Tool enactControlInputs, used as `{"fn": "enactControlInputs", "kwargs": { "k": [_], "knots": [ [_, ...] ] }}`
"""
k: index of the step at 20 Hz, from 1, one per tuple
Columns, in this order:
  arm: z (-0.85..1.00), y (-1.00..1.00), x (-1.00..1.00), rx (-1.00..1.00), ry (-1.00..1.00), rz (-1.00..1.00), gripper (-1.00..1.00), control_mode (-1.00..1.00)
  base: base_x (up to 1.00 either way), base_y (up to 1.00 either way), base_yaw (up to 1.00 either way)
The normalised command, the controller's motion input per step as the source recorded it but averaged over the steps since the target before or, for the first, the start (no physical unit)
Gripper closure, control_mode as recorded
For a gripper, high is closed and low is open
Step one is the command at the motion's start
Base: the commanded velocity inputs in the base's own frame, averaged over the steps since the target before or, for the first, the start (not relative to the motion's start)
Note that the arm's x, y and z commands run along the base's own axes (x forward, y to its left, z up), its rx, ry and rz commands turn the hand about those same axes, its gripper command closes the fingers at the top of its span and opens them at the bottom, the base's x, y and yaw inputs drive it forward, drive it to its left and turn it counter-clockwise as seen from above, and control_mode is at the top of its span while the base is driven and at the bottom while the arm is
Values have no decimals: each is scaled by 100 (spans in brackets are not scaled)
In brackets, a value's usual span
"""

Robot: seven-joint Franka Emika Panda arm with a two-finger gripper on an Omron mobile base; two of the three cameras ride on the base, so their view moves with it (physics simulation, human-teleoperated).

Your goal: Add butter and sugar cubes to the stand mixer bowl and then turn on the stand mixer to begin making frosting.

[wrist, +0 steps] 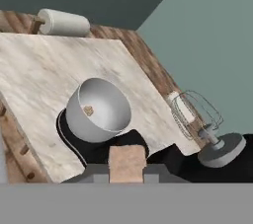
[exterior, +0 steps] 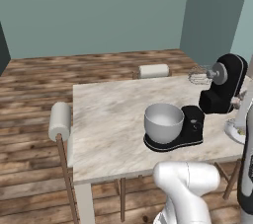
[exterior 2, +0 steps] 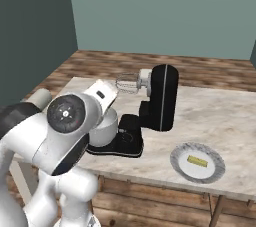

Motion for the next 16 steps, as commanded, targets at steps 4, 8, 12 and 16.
{"fn": "enactControlInputs", "kwargs": {
  "k": [4,8,12,16],
  "knots": [
    [55,93,31,-29,18,2,100,-100,0,0,0],
    [17,77,52,-31,22,2,100,-100,0,0,0],
    [0,59,56,-31,22,2,100,-100,0,0,0],
    [-15,21,57,-20,15,10,100,-100,0,0,0]
  ]
}}
